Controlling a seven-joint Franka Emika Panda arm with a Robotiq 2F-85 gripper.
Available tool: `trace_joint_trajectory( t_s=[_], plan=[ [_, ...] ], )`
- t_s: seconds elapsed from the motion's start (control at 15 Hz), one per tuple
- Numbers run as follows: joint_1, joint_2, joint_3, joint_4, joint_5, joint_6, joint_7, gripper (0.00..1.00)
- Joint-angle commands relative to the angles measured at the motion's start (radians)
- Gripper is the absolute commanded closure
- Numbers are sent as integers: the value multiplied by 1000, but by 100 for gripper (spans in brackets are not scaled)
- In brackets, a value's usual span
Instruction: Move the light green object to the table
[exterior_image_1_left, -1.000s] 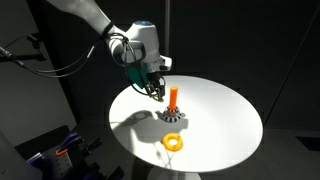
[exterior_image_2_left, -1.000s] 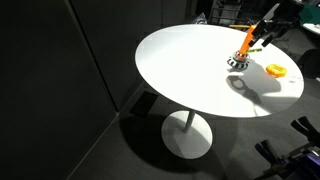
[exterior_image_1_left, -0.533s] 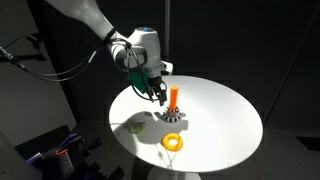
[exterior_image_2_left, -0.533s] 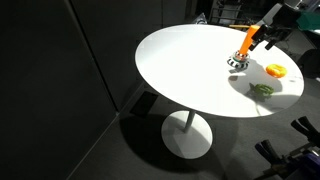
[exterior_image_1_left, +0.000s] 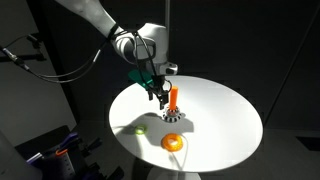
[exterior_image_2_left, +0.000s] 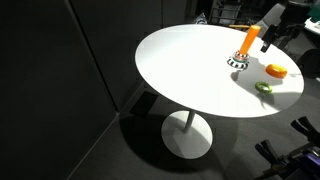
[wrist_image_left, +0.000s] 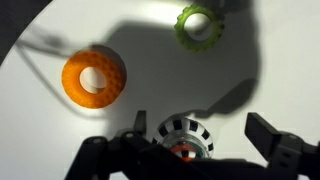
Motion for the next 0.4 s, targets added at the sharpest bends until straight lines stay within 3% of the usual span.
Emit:
trace_joint_trajectory(
  t_s=[0.0,0.33],
  plan=[
    [8,-18,-11,43,-51,-94,36,0],
    [0,-5,-3,47,-39,-87,5,0]
  ],
)
